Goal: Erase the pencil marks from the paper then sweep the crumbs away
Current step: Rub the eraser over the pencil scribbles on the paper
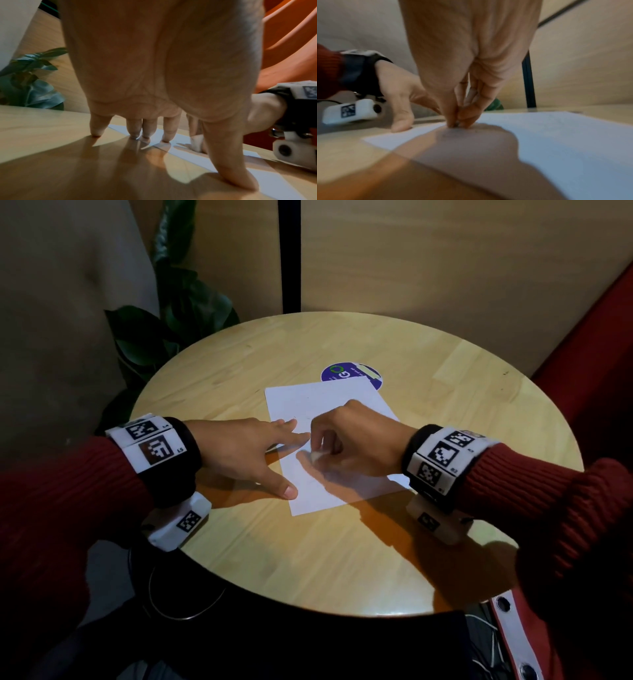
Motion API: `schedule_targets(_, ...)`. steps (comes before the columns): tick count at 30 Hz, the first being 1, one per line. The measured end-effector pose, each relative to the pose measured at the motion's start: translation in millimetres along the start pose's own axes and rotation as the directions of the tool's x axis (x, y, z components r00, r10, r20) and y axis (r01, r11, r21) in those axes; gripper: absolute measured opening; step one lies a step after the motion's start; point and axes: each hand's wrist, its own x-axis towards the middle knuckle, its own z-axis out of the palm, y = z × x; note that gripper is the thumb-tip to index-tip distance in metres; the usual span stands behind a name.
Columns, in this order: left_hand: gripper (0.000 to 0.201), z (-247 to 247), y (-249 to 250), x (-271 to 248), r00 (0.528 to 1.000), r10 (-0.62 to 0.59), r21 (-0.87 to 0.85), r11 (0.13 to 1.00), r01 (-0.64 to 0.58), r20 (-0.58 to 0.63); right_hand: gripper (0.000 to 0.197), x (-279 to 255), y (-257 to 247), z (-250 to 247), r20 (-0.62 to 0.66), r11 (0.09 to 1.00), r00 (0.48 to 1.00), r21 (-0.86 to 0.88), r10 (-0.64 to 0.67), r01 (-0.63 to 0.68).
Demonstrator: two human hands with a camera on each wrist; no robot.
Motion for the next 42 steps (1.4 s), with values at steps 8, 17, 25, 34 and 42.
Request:
schedule_targets(8,0.115,-1,1,1,1.000,-0.009,0.007,1.000,0.009,0.004,0.005,3,6,-1,-0.034,0.997,0.999,-0.071,0.030,-0.032)
schedule_targets(17,0.114,-6,8,1,0.999,-0.047,0.074,0.996,0.045,0.028,0.009,1,14,0,-0.054,1.000,0.999,-0.011,0.007,-0.008)
schedule_targets(25,0.110,-4,13,5,0.999,-0.030,0.040,0.999,0.030,0.015,0.011,4,16,2,-0.096,0.999,0.995,-0.015,0.031,-0.033)
schedule_targets(34,0.105,-1,12,2,1.000,-0.015,-0.001,1.000,0.015,0.004,0.006,14,9,0,-0.072,0.999,0.997,-0.022,0.035,-0.036)
schedule_targets(42,0.119,3,8,3,0.999,-0.040,0.027,0.999,0.040,-0.006,0.005,18,10,-1,-0.080,0.997,0.996,-0.058,0.043,-0.048)
